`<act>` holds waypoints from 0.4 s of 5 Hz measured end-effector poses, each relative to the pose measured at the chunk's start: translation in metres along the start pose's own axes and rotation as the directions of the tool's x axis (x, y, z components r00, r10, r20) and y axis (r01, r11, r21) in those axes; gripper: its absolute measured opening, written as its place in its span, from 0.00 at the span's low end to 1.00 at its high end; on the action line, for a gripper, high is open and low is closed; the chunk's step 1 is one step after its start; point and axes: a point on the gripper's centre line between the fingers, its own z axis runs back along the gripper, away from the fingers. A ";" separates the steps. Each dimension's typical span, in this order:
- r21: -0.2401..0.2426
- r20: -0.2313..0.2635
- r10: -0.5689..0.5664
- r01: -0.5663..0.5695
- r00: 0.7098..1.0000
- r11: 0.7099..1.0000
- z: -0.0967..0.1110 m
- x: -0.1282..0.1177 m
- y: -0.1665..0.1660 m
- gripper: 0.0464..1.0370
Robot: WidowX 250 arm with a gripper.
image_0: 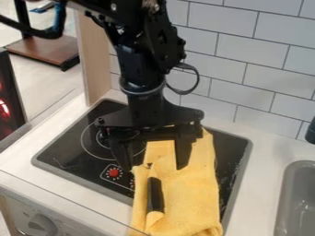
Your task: Fold the cloth from top to bottom
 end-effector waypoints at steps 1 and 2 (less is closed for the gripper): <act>0.006 -0.011 -0.002 0.002 1.000 1.000 -0.002 -0.003 0.002 0.96; 0.030 -0.029 -0.009 0.010 1.000 1.000 -0.011 0.005 0.009 0.96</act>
